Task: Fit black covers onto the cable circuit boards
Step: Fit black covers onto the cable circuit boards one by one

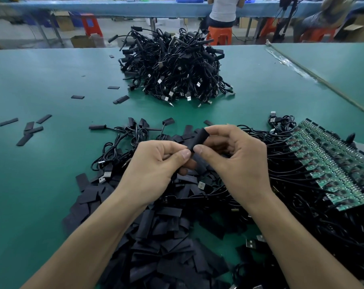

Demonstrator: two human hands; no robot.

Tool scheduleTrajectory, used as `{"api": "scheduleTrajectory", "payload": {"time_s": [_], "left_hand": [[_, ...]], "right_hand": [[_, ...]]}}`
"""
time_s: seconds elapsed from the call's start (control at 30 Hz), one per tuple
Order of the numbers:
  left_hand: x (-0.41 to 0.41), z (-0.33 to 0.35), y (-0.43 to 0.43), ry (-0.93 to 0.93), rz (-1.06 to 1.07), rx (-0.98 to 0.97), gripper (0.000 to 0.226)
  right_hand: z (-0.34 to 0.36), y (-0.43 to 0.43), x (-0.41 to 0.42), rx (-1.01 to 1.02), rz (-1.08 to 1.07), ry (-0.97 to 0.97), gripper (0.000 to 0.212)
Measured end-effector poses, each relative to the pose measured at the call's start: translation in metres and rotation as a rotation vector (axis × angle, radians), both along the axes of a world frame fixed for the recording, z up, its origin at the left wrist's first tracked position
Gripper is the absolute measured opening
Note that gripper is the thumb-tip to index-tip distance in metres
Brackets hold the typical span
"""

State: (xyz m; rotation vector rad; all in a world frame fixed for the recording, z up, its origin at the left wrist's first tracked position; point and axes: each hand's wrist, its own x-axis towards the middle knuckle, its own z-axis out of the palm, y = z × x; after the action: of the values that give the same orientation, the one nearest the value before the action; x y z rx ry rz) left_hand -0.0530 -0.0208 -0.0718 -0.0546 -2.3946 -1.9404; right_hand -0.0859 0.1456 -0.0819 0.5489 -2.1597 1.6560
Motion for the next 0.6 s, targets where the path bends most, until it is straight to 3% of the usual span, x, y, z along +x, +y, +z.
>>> {"api": "scheduleTrajectory", "payload": {"time_s": [0.37,0.5,0.6], "left_hand": [[-0.0001,-0.0052,0.0021,0.022,0.057,-0.031,0.014],[-0.0006,-0.0075,0.0001,0.066,0.035,-0.121,0.007],[-0.0010,-0.0103,-0.0043,0.054,-0.009,-0.264,0.014]], "right_hand": [[-0.0001,0.0019,-0.0004,-0.075,-0.005,-0.091,0.018],[0.0024,0.0038,-0.0042,-0.152,0.063,-0.170,0.026],[0.0046,0.0067,-0.0074,-0.276,0.071,-0.214,0.017]]}}
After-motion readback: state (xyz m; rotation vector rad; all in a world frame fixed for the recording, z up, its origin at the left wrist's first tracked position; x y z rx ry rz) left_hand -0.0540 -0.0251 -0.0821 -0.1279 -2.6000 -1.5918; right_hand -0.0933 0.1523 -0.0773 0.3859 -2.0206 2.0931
